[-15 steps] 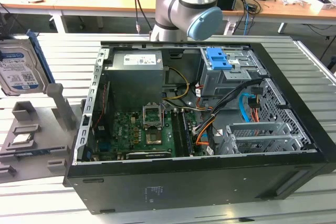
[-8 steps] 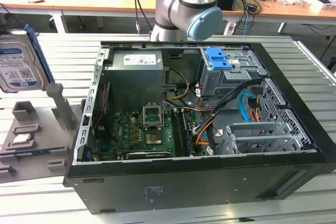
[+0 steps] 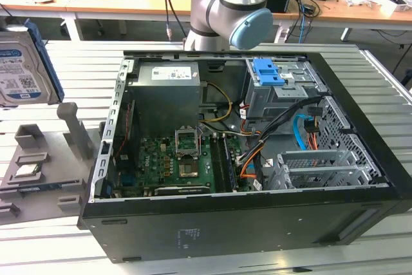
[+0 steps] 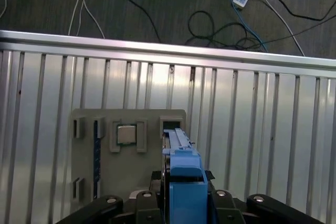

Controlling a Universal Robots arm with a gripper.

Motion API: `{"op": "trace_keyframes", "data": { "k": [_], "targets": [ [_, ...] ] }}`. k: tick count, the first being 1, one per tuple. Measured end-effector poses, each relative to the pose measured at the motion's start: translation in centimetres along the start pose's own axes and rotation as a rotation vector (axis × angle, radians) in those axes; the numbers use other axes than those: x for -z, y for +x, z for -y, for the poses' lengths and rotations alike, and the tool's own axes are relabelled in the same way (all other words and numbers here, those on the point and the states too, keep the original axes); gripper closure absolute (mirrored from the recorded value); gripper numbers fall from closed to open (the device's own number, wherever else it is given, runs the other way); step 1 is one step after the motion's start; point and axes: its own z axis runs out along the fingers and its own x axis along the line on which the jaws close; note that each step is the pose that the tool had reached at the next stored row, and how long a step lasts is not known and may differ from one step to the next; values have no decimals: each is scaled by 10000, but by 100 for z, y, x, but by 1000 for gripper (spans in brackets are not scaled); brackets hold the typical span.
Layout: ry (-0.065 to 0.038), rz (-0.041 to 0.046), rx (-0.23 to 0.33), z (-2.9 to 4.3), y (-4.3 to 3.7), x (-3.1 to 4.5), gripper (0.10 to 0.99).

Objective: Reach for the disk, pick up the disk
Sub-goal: 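Pick up the disk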

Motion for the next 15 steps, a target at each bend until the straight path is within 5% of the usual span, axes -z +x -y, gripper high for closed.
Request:
{"op": "trace_keyframes", "data": {
  "k": [8,15],
  "targets": [
    [1,0,0,-8,0,209,718],
    [1,0,0,-21,1,539,718]
  ]
}}
